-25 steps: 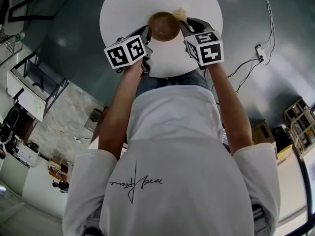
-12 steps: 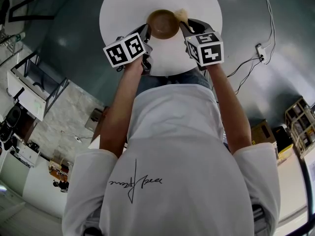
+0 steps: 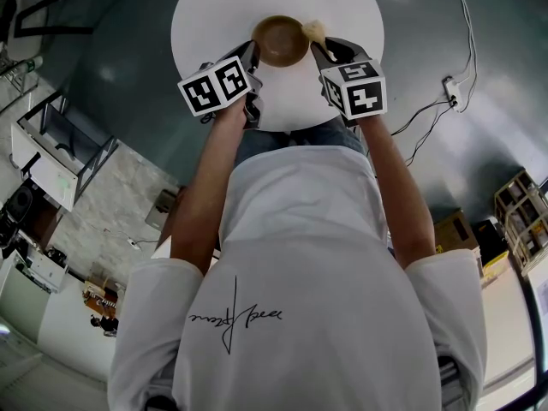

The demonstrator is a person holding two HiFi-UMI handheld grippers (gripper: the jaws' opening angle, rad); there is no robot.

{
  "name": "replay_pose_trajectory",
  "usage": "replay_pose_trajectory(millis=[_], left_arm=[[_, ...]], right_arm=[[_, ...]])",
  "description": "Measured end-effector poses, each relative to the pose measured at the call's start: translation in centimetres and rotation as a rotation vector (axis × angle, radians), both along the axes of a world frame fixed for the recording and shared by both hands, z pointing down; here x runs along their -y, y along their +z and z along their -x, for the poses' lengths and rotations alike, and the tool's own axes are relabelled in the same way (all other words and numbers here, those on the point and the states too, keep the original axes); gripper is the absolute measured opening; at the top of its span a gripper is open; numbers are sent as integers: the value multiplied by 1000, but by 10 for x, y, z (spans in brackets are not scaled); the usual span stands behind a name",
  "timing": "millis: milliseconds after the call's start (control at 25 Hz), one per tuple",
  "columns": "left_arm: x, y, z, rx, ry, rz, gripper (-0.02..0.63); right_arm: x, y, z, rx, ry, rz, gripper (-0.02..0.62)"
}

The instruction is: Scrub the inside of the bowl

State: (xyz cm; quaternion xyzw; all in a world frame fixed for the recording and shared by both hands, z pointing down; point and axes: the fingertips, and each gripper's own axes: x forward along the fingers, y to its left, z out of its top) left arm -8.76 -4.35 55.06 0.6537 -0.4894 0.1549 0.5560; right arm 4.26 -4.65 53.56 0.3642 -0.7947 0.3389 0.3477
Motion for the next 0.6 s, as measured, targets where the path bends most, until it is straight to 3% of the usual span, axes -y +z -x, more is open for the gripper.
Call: replay_pose_trajectory(millis=[600], left_arm=[[-1,-1,-3,-4,-4,-6,11]], right_arm=[[-20,2,-5,-3,0,25,84]])
